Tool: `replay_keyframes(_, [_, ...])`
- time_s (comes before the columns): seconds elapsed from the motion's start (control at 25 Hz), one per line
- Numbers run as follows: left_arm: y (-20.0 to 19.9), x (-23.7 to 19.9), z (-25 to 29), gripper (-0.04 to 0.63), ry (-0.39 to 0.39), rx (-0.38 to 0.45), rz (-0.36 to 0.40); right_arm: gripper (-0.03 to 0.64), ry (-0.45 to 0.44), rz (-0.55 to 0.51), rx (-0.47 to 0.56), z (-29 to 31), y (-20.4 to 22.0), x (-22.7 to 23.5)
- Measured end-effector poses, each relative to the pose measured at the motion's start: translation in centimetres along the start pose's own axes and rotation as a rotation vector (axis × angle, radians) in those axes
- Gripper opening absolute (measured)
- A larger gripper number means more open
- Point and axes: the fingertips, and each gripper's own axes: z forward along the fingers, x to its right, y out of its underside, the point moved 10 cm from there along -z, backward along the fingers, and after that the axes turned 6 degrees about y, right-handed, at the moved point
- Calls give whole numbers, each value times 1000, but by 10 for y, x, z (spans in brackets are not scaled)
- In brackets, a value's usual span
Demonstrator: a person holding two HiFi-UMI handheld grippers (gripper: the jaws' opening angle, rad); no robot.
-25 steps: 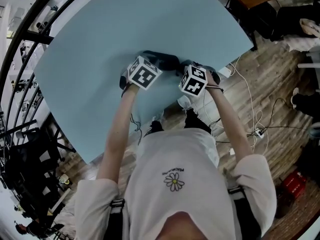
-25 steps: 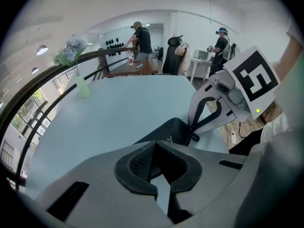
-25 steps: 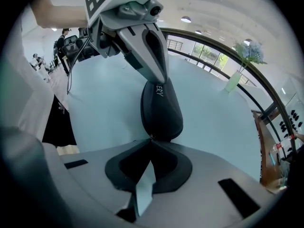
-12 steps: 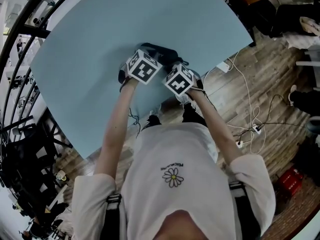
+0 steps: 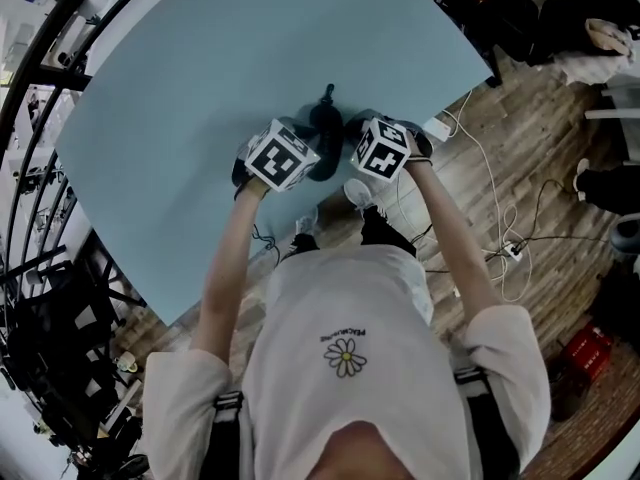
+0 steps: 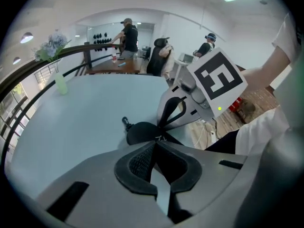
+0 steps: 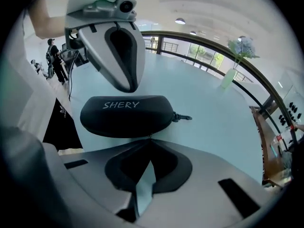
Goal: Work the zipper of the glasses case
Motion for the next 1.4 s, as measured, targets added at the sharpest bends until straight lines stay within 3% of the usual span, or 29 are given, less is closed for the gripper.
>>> replay_keyframes(0.24, [-9,20,18,14,32,-13,13,8,-6,-6,10,2,4,-2])
replay_keyframes(0.4, [-8,23,19,14,16,-20,24,8,-68,-1,9,-2,7,-11])
replay_keyframes(0.56, [-2,20,20,14,9,37,-1,8,-145,-31,11,-9,6,-42])
replay_keyframes(0.76, [-1,20,18,14,24,41,-13,8,-220,5,62,-14,-2,-98])
replay_keyframes(0.92, [-2,20,18,14,7,46,7,8,-204,43,91,-13,-6,-108])
replay_keyframes(1.12, [3,25,12,14,-80,32,-10,8,-145,-131,46,-22,4,-87])
replay_keyframes(1.4, [12,28,5,14,-111,-7,-8,8,-64,-119,22,-20,16,-66])
